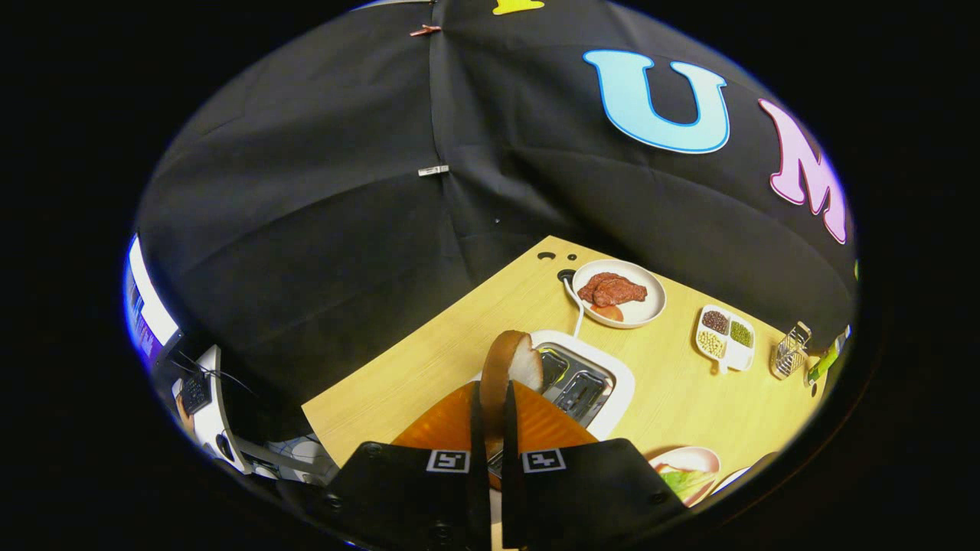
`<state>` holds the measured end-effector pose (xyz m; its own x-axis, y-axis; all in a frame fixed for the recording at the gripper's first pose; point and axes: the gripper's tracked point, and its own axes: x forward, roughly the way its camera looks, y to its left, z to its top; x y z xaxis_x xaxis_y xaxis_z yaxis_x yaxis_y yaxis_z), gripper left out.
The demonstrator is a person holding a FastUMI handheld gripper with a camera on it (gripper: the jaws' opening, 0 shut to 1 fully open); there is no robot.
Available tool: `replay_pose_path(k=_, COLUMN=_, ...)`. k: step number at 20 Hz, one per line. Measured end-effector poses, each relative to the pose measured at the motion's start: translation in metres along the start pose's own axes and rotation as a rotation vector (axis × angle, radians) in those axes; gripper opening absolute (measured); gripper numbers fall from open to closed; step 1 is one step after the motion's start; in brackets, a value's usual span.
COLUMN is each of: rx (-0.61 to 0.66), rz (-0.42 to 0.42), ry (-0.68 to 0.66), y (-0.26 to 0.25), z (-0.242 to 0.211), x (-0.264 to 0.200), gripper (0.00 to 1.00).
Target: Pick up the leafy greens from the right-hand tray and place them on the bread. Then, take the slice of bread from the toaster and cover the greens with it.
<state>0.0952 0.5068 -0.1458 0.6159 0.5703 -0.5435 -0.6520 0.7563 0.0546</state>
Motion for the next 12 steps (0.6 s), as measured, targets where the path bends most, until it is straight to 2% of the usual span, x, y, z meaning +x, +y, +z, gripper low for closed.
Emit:
replay_pose_path(k=3, rx=-0.003, rz=-0.02, ry=-0.065, y=-0.011, z=0.022, x=-0.019, gripper=0.1)
replay_pose_path(k=6, rx=0.059, rz=-0.016, ry=-0.102, y=-0.021, z=0.033, x=-0.035, gripper=0.1)
replay_pose_path(k=12, rx=0.156, rz=-0.061, ry=-0.161, y=-0.068, z=0.048, x=-0.067, gripper=0.1)
